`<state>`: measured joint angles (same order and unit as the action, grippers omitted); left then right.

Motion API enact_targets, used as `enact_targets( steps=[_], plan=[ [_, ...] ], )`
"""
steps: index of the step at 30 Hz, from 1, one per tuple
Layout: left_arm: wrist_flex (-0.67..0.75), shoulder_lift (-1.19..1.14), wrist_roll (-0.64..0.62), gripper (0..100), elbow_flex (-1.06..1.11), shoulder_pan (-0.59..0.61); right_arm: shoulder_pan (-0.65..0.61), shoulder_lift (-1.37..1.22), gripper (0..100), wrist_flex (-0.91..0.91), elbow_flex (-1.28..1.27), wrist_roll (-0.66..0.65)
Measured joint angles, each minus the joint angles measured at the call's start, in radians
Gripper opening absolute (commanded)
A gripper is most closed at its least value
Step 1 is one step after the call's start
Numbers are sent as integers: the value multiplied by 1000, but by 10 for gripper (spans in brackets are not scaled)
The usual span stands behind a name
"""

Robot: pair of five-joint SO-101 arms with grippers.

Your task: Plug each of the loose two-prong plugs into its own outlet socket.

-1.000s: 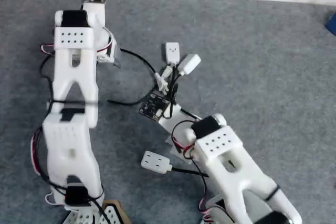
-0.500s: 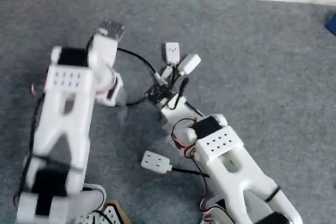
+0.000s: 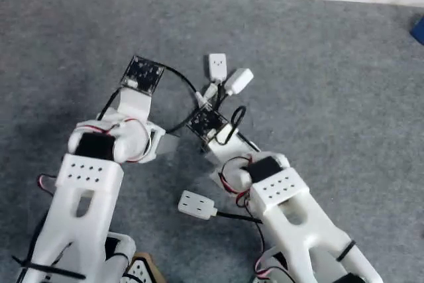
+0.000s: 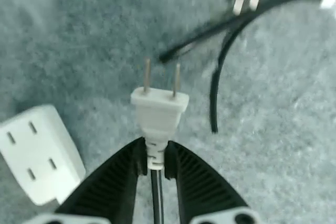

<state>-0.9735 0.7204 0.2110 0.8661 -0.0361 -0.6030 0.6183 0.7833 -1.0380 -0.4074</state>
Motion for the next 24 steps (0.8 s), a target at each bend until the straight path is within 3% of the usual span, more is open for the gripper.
enact_targets(
  steps=[5, 13, 15, 20, 24],
  plan=[
    [80, 9, 0, 443, 69, 0, -44, 121, 6, -20, -31, -3],
    [94, 11, 3, 444, 75, 8, -115, 172, 6, -20, -34, -3],
    [103, 11, 3, 444, 68, 69, -103, 172, 6, -20, -35, -3],
    [278, -41, 20, 443, 26, 285, -95, 172, 6, 17, -37, -12],
    [126, -40, 21, 443, -97, 252, -129, 172, 6, 23, -37, -12]
  ],
)
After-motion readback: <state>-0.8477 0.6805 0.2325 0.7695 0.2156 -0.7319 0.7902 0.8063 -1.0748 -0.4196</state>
